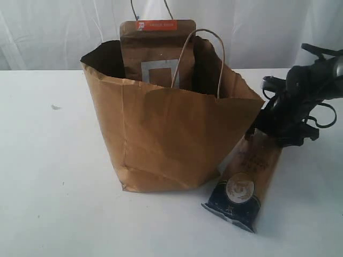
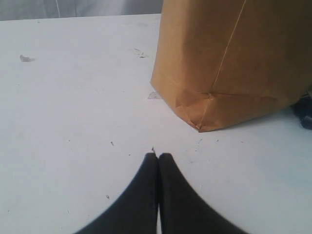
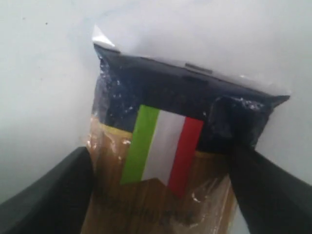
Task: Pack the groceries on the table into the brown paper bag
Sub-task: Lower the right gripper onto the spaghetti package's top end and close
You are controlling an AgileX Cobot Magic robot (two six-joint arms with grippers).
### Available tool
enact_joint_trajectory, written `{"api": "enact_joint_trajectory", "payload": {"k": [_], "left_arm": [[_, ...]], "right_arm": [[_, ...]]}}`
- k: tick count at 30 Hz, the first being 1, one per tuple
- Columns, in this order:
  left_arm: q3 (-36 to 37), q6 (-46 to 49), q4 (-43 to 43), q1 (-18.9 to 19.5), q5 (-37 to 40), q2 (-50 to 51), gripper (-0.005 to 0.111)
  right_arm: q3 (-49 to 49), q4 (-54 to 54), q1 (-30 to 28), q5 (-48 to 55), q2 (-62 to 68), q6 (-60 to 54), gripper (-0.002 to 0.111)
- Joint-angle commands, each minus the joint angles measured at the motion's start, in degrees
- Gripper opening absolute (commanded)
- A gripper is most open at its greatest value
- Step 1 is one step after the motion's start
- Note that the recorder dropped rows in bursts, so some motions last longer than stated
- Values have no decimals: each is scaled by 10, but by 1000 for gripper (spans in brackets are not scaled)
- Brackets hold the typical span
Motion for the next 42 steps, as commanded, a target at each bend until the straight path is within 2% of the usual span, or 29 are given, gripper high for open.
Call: {"api": "enact_joint_trajectory", "payload": {"k": [1,3,5,9,12,16,20,22,26,28,42], "left_arm": [[2,1,-3,2,3,-3,0],[2,1,-3,2,3,-3,0],[2,1,-3,2,3,-3,0],[2,1,-3,2,3,-3,0],[2,1,-3,2,3,-3,0],[2,1,-3,2,3,-3,0],[2,1,-3,2,3,-3,0],[2,1,-3,2,3,-3,0],[2,1,-3,2,3,-3,0],[2,1,-3,2,3,-3,0],[2,1,-3,2,3,-3,0]], "right_arm": [[5,-73,2,61,13,-19,46],[5,-115,2,100,13,-97,17],[5,-130,2,135,13,-184,4],[5,-119,2,196,13,-289,2],[6,-114,2,218,11,-301,2],[20,-33,2,218,-10,-350,2],[37,57,2,184,-38,-378,14],[40,61,2,182,-49,-377,28],[40,61,2,182,-63,-377,72],[40,61,2,182,-64,-377,84],[40,51,2,145,-49,-377,84]]}}
